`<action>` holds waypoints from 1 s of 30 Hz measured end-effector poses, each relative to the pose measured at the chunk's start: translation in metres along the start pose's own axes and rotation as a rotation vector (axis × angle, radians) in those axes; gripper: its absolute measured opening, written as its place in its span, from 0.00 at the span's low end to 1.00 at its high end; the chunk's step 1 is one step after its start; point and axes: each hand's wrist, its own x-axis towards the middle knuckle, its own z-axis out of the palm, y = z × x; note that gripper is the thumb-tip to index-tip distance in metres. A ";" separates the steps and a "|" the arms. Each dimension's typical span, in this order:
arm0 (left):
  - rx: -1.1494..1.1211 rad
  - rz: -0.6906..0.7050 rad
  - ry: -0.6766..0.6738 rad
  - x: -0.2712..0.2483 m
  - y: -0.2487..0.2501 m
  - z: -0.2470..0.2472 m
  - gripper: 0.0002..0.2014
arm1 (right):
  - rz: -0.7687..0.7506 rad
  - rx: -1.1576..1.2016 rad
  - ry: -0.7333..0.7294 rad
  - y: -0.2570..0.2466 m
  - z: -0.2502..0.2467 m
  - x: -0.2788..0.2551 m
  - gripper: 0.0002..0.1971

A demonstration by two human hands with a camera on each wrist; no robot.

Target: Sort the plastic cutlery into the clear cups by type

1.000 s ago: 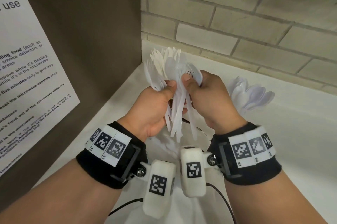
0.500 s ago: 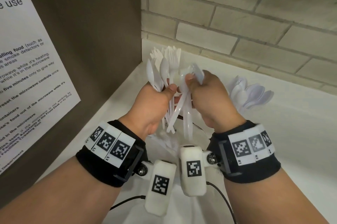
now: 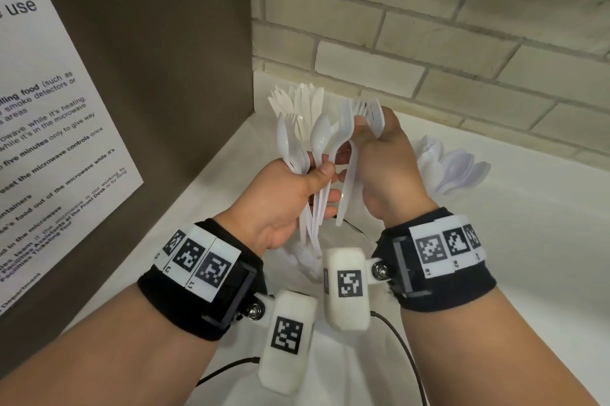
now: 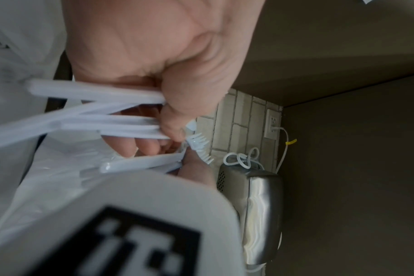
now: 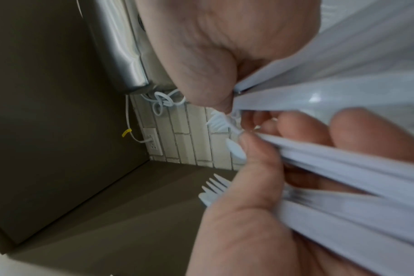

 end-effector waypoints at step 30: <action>0.116 0.014 -0.184 0.007 0.000 -0.017 0.07 | -0.061 -0.254 -0.218 -0.018 0.016 -0.003 0.07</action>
